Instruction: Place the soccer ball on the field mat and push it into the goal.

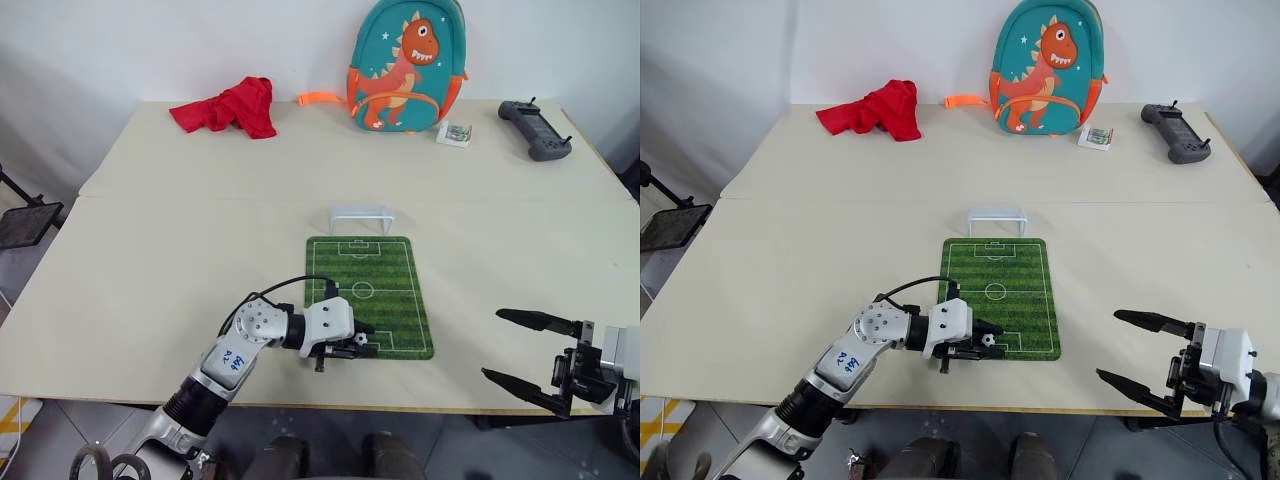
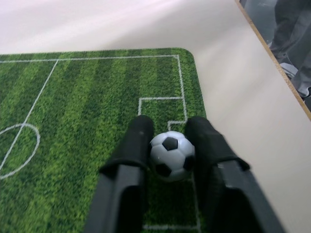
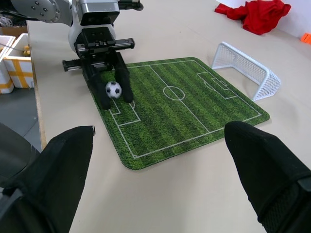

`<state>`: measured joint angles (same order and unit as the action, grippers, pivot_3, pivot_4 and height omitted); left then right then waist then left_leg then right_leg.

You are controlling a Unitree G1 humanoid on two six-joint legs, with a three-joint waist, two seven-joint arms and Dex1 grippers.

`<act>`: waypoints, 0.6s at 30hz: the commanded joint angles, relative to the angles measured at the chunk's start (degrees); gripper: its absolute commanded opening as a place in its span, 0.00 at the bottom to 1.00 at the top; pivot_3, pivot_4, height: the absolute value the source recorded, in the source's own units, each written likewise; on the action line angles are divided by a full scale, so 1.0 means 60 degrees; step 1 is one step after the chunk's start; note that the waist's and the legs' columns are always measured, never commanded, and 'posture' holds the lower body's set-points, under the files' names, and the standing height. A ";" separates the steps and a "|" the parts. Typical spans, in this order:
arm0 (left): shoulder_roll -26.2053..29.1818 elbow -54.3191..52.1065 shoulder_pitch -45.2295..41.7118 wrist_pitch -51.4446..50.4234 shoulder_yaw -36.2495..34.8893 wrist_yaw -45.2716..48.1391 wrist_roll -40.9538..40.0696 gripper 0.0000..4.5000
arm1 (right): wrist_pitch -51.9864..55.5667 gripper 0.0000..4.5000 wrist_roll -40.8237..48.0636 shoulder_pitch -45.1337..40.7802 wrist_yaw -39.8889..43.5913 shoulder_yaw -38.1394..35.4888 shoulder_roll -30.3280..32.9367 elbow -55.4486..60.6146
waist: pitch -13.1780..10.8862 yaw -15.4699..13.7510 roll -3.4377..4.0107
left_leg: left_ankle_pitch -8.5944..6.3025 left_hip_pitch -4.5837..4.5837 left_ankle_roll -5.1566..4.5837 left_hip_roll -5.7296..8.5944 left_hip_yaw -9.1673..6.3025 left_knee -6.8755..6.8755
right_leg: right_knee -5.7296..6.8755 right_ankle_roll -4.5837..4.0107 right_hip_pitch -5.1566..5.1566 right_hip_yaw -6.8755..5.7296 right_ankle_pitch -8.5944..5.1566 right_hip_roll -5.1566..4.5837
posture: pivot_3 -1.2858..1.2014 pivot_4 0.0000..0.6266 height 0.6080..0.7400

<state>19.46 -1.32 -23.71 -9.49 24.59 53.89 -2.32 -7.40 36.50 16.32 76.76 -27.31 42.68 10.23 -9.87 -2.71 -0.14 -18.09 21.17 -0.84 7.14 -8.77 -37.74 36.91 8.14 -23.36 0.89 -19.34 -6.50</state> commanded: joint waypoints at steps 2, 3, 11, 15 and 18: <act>-0.0027 -0.0306 0.0059 0.0243 -0.0086 -0.0029 -0.0095 0.64 | -0.0106 1.00 0.0096 -0.0016 0.0054 -0.0030 -0.0074 0.0121 | 0.0000 -0.0031 0.0000 | 0.0000 0.0000 0.0000 0.0000 0.0001 0.0000 | 0.0000 0.0000 0.0000 0.0002 0.0000 0.0000 | 0.52 0.24 1.00; -0.0049 -0.0308 0.0061 0.0252 -0.0114 -0.0042 -0.0129 0.64 | -0.0110 1.00 0.0097 -0.0034 0.0063 -0.0027 -0.0086 0.0085 | 0.0000 -0.0037 0.0000 | 0.0000 0.0000 0.0000 0.0000 0.0002 0.0000 | 0.0000 0.0000 0.0000 0.0001 0.0000 0.0000 | 0.52 0.24 1.00; 0.0165 -0.0833 0.0130 0.0173 -0.0560 0.0305 -0.0759 0.64 | -0.0088 1.00 0.0105 -0.0067 0.0141 0.0029 -0.0128 -0.0044 | 0.0000 -0.0047 0.0000 | 0.0000 0.0000 0.0000 0.0000 0.0002 -0.0001 | 0.0001 0.0000 0.0000 0.0001 0.0000 0.0000 | 0.52 0.24 1.00; 0.0675 -0.1651 0.0342 -0.0333 -0.1117 0.0552 -0.1401 0.64 | -0.0094 1.00 0.0097 -0.0146 0.0256 0.0029 -0.0092 -0.0235 | 0.0000 -0.0026 0.0001 | 0.0000 0.0000 0.0000 -0.0003 0.0002 0.0001 | 0.0002 0.0000 -0.0001 0.0004 0.0000 0.0000 | 0.52 0.24 1.00; 0.1189 -0.2392 0.0771 -0.0797 -0.1579 0.0775 -0.2031 0.64 | -0.0170 1.00 0.0053 -0.0401 0.0315 0.0005 -0.0053 -0.0536 | 0.0001 -0.0023 0.0002 | 0.0000 -0.0003 0.0000 -0.0003 0.0002 0.0001 | 0.0002 0.0000 0.0000 0.0008 0.0000 0.0000 | 0.52 0.24 1.00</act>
<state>25.50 -11.47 -20.56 -13.09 17.08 57.55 -11.53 -7.47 36.42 14.57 78.24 -27.00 42.21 7.56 -9.86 -2.85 -0.13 -18.10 21.16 -0.85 7.12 -8.75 -37.74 36.91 8.14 -23.36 0.96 -19.34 -6.50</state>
